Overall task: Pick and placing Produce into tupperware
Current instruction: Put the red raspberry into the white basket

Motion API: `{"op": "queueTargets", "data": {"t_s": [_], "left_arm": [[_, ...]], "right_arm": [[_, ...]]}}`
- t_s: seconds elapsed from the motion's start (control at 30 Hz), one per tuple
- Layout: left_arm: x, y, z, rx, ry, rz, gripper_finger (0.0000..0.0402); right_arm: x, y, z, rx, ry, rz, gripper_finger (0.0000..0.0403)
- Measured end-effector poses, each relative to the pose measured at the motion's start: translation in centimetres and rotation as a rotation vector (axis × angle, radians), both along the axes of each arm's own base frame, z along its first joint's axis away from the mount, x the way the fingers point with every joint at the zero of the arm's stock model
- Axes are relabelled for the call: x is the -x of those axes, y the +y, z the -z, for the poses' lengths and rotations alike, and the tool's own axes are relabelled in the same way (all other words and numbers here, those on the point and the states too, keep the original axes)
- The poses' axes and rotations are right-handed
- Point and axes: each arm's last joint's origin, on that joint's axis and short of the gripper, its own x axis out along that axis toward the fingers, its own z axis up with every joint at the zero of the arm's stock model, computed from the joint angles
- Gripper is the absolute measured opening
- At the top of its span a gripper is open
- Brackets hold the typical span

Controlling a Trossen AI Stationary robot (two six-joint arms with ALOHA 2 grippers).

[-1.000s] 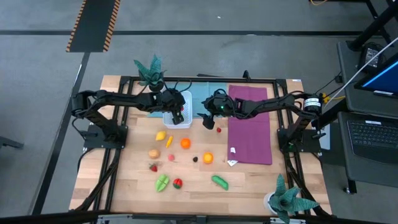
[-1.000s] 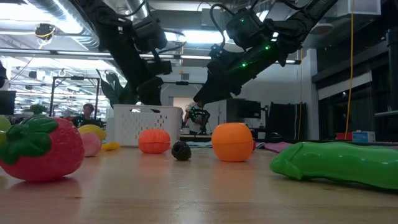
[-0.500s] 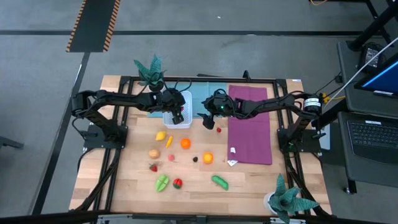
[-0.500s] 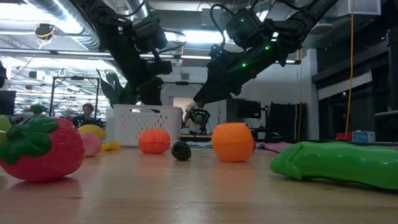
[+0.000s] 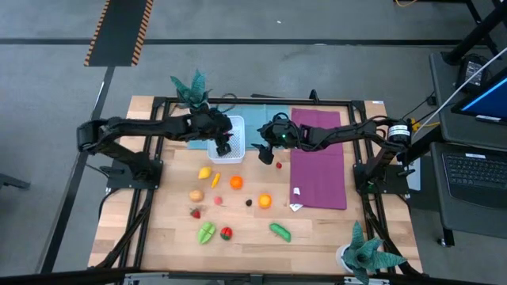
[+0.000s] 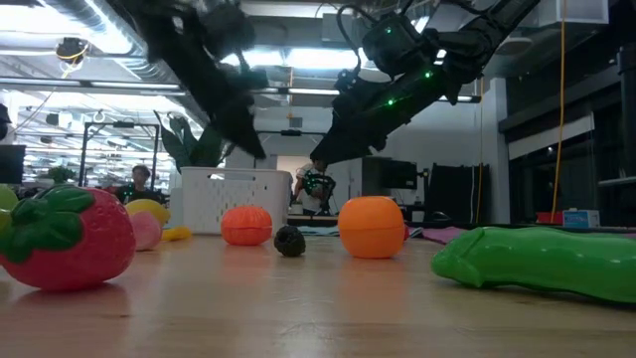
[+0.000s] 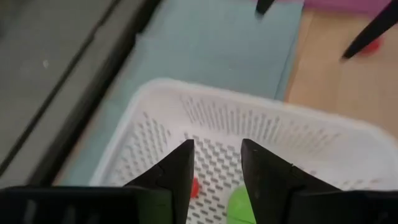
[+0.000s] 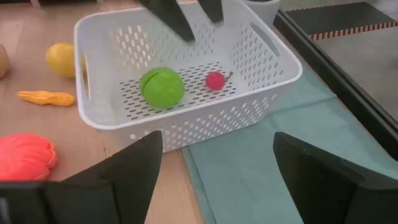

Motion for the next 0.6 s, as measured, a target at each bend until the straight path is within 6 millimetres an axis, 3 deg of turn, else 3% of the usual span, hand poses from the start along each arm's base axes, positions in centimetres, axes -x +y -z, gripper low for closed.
{"op": "queueTargets", "data": {"t_s": [0.13,0.23,0.4,0.6], "left_arm": [[1.7,-1.1,-2.8,-0.042,-0.113,0.019,0.0116],[3.2,-2.4,-3.5,-0.062,-0.196,0.043,0.0104],[5.9,-4.8,-2.7,-0.052,-0.321,0.094,0.0086],[8.6,-7.2,-1.8,-0.023,-0.441,0.172,0.0069]], "right_arm": [[0.8,0.6,-2.3,0.009,-0.031,-0.011,0.0307],[1.7,1.4,-3.7,0.007,-0.022,-0.03,0.0307],[2.7,3.1,-4.5,-0.026,0.035,-0.06,0.0307],[3.9,5.4,-4.1,-0.093,0.155,-0.012,0.0307]]}}
